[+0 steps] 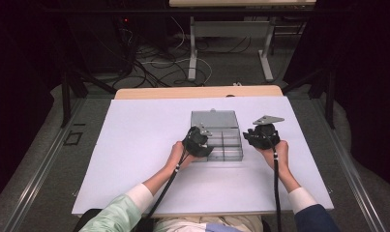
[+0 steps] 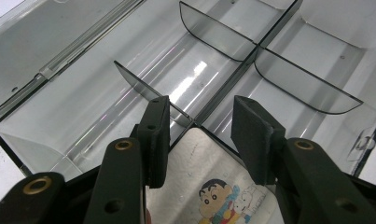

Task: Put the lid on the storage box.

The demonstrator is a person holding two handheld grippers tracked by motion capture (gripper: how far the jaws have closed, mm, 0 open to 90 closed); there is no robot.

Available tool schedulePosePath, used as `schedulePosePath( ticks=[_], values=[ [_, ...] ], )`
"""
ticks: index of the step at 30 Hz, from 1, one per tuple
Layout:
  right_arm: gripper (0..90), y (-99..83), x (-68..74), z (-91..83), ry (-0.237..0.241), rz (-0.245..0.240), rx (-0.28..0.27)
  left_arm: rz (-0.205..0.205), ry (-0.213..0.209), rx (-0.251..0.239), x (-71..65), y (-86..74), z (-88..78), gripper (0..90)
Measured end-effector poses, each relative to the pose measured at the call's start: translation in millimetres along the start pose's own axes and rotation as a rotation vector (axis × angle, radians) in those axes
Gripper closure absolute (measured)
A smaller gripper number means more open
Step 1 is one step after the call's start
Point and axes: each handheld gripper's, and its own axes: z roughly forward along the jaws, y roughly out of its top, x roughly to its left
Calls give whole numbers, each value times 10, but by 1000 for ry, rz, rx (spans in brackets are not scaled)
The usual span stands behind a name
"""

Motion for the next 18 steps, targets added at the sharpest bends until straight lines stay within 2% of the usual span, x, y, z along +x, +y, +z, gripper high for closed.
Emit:
schedulePosePath(
  ticks=[2, 4, 9, 16, 18],
  values=[
    [778, 40, -22, 49, 2, 14, 22, 0, 0, 0, 0, 0, 0, 582],
    [811, 83, -55, 106, 1, 3, 36, -4, -3, -1, -1, -1, 1, 582],
    [891, 154, -102, 254, -12, 44, 51, -5, -4, -2, -2, -1, 2, 581],
    [900, 213, -154, 445, -32, 93, 69, -2, 0, -3, -2, -3, 2, 581],
    [900, 203, -170, 498, -43, 91, 83, -2, 0, -4, -3, -3, 2, 581]
  ],
)
